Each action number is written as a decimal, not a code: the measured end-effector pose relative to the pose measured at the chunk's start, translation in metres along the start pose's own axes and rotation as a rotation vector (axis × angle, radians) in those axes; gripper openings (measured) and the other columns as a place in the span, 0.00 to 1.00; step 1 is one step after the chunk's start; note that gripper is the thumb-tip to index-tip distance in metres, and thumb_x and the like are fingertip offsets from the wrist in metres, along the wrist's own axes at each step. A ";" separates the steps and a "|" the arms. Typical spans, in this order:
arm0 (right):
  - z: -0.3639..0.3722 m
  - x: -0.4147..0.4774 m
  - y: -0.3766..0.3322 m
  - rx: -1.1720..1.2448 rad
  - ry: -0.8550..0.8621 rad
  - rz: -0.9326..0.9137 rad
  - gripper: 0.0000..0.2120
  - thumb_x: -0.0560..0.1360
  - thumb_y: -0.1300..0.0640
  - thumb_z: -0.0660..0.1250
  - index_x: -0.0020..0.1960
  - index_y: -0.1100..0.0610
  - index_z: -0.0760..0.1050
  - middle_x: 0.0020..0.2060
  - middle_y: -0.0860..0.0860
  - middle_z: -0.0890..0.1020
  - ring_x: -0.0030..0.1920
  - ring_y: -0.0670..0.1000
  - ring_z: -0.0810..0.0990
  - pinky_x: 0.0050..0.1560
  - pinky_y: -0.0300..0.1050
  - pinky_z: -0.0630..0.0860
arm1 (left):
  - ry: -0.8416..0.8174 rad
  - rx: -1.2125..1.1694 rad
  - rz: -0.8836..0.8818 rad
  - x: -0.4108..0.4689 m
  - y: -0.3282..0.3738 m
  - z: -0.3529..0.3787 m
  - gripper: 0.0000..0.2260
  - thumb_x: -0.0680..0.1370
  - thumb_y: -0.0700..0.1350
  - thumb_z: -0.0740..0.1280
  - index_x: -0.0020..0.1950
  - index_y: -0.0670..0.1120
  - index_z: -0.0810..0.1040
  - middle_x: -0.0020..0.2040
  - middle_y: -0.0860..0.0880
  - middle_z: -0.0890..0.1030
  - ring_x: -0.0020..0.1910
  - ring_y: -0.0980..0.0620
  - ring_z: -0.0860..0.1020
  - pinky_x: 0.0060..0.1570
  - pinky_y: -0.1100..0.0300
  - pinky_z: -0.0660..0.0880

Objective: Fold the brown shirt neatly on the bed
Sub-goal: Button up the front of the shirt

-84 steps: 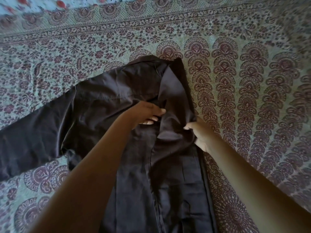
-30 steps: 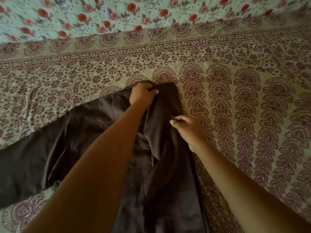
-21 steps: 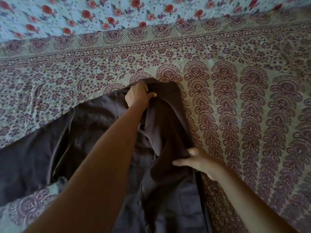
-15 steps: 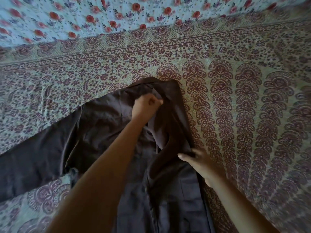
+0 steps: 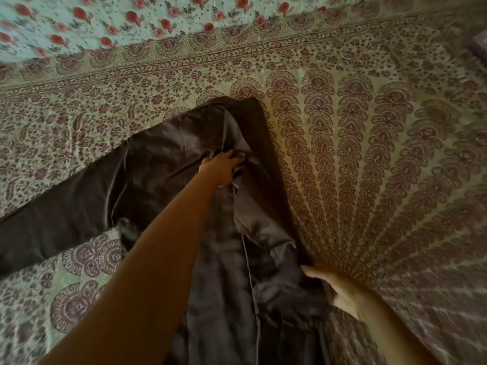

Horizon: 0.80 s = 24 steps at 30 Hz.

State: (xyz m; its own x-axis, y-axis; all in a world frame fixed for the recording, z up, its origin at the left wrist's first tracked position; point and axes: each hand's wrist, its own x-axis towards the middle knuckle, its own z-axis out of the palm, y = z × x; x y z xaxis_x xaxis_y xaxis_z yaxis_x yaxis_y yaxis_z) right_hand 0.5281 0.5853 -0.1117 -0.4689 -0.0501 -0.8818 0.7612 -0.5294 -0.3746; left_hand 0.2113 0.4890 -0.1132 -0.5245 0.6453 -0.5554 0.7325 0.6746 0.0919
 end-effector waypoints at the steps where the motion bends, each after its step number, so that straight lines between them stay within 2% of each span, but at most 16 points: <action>1: -0.002 -0.005 0.009 -0.037 0.026 -0.008 0.21 0.61 0.50 0.76 0.52 0.57 0.81 0.50 0.56 0.84 0.51 0.55 0.82 0.49 0.48 0.78 | 0.029 -0.029 -0.017 -0.003 0.001 0.002 0.23 0.80 0.48 0.55 0.76 0.56 0.55 0.78 0.48 0.53 0.75 0.45 0.56 0.71 0.45 0.57; 3: -0.006 -0.009 0.023 -0.034 0.163 -0.092 0.15 0.70 0.54 0.71 0.55 0.57 0.79 0.50 0.54 0.83 0.50 0.53 0.81 0.45 0.46 0.77 | 0.168 -0.229 -0.096 -0.015 0.005 0.012 0.21 0.79 0.46 0.57 0.73 0.55 0.63 0.74 0.47 0.64 0.71 0.43 0.66 0.67 0.48 0.64; 5: -0.004 -0.018 0.031 -0.008 0.277 -0.176 0.06 0.75 0.55 0.65 0.49 0.55 0.78 0.47 0.52 0.81 0.46 0.49 0.79 0.43 0.43 0.74 | 0.318 -0.480 -0.260 -0.038 0.015 0.028 0.17 0.78 0.45 0.58 0.67 0.52 0.73 0.66 0.44 0.75 0.62 0.41 0.74 0.58 0.51 0.72; 7: 0.000 -0.028 0.038 -0.072 0.275 -0.238 0.03 0.75 0.53 0.65 0.43 0.49 0.75 0.43 0.47 0.79 0.42 0.45 0.77 0.42 0.40 0.74 | 0.356 -0.605 -0.362 -0.067 0.029 0.047 0.13 0.78 0.44 0.58 0.58 0.47 0.78 0.57 0.41 0.80 0.55 0.39 0.77 0.47 0.53 0.73; 9: 0.006 -0.037 0.042 -0.158 0.215 -0.244 0.05 0.72 0.52 0.68 0.42 0.44 0.73 0.43 0.43 0.78 0.44 0.43 0.77 0.46 0.41 0.75 | 0.258 -0.835 -0.419 -0.092 0.042 0.070 0.12 0.79 0.48 0.60 0.53 0.43 0.80 0.49 0.41 0.82 0.49 0.40 0.79 0.44 0.55 0.74; 11: 0.010 -0.043 0.049 -0.243 0.206 -0.221 0.09 0.70 0.53 0.72 0.46 0.42 0.75 0.49 0.44 0.80 0.48 0.45 0.79 0.55 0.50 0.76 | -0.001 -1.249 -0.514 -0.115 0.061 0.086 0.16 0.79 0.54 0.60 0.50 0.42 0.78 0.40 0.43 0.81 0.37 0.45 0.78 0.38 0.58 0.73; 12: 0.011 -0.046 0.052 -0.262 0.218 -0.214 0.10 0.70 0.53 0.72 0.50 0.43 0.76 0.50 0.45 0.81 0.50 0.47 0.79 0.59 0.53 0.75 | -0.113 -1.381 -0.577 -0.123 0.068 0.092 0.18 0.79 0.57 0.58 0.49 0.42 0.76 0.38 0.45 0.79 0.35 0.49 0.76 0.36 0.59 0.70; 14: 0.017 -0.050 0.055 -0.223 0.259 -0.200 0.15 0.72 0.54 0.69 0.59 0.49 0.75 0.49 0.45 0.79 0.50 0.49 0.78 0.57 0.52 0.75 | -0.248 -1.464 -0.610 -0.137 0.082 0.100 0.19 0.79 0.59 0.55 0.52 0.45 0.74 0.41 0.47 0.78 0.35 0.52 0.73 0.37 0.61 0.66; 16: 0.025 -0.053 0.059 -0.106 0.269 -0.186 0.16 0.75 0.57 0.66 0.62 0.52 0.72 0.45 0.45 0.77 0.44 0.44 0.76 0.44 0.40 0.74 | -0.328 -1.472 -0.580 -0.151 0.093 0.106 0.20 0.79 0.59 0.57 0.61 0.47 0.72 0.47 0.47 0.78 0.40 0.52 0.74 0.40 0.61 0.67; 18: 0.037 -0.061 0.057 0.040 0.233 -0.173 0.13 0.75 0.60 0.65 0.59 0.54 0.73 0.46 0.48 0.79 0.41 0.42 0.76 0.35 0.34 0.73 | -0.414 -1.475 -0.529 -0.164 0.104 0.113 0.22 0.76 0.61 0.61 0.63 0.48 0.72 0.53 0.47 0.79 0.51 0.50 0.75 0.54 0.58 0.69; 20: 0.042 -0.065 0.060 0.141 0.183 -0.162 0.12 0.73 0.62 0.67 0.56 0.57 0.77 0.50 0.53 0.82 0.43 0.46 0.80 0.38 0.38 0.76 | -0.500 -1.590 -0.492 -0.174 0.113 0.121 0.31 0.69 0.64 0.68 0.64 0.46 0.73 0.60 0.46 0.78 0.60 0.48 0.75 0.65 0.51 0.69; 21: 0.043 -0.068 0.063 0.174 0.152 -0.157 0.13 0.71 0.62 0.68 0.56 0.58 0.78 0.49 0.54 0.83 0.44 0.49 0.82 0.41 0.42 0.77 | -0.537 -1.688 -0.480 -0.178 0.117 0.124 0.34 0.66 0.64 0.71 0.66 0.46 0.73 0.63 0.45 0.77 0.62 0.47 0.75 0.66 0.49 0.69; 23: 0.041 -0.072 0.069 0.211 0.098 -0.141 0.13 0.70 0.63 0.70 0.54 0.57 0.79 0.47 0.54 0.84 0.47 0.52 0.83 0.44 0.46 0.78 | -0.483 -1.873 -0.484 -0.187 0.122 0.124 0.28 0.69 0.58 0.72 0.64 0.43 0.75 0.61 0.43 0.78 0.61 0.44 0.76 0.63 0.47 0.73; 24: 0.040 -0.075 0.072 0.184 0.076 -0.127 0.13 0.70 0.63 0.70 0.54 0.57 0.79 0.48 0.54 0.84 0.48 0.52 0.83 0.46 0.46 0.78 | -0.377 -1.949 -0.511 -0.189 0.121 0.125 0.23 0.72 0.53 0.70 0.62 0.41 0.76 0.60 0.41 0.79 0.60 0.43 0.77 0.60 0.47 0.74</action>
State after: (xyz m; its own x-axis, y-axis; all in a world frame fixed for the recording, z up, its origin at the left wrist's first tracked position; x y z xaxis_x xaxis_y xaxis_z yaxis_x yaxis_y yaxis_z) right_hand 0.5998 0.5171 -0.0610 -0.5153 0.0872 -0.8526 0.6001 -0.6735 -0.4316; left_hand 0.4535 0.4034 -0.1003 -0.2050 0.3949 -0.8956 -0.8887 0.3084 0.3394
